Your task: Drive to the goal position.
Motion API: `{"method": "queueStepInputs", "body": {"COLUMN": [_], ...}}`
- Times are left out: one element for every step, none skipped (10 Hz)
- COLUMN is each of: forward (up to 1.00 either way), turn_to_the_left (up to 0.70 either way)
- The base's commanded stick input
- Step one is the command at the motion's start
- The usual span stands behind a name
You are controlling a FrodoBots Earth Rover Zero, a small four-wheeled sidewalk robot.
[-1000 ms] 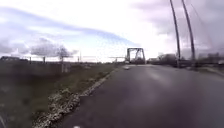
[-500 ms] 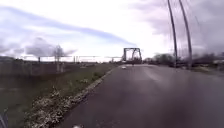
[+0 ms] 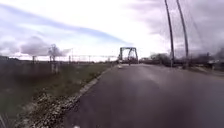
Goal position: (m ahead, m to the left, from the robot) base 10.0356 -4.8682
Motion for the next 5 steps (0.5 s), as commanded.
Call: {"method": "queueStepInputs", "body": {"forward": [0.45,0.45,0.45,0.45,0.45], "turn_to_the_left": [0.0,0.0,0.0,0.0,0.0]}}
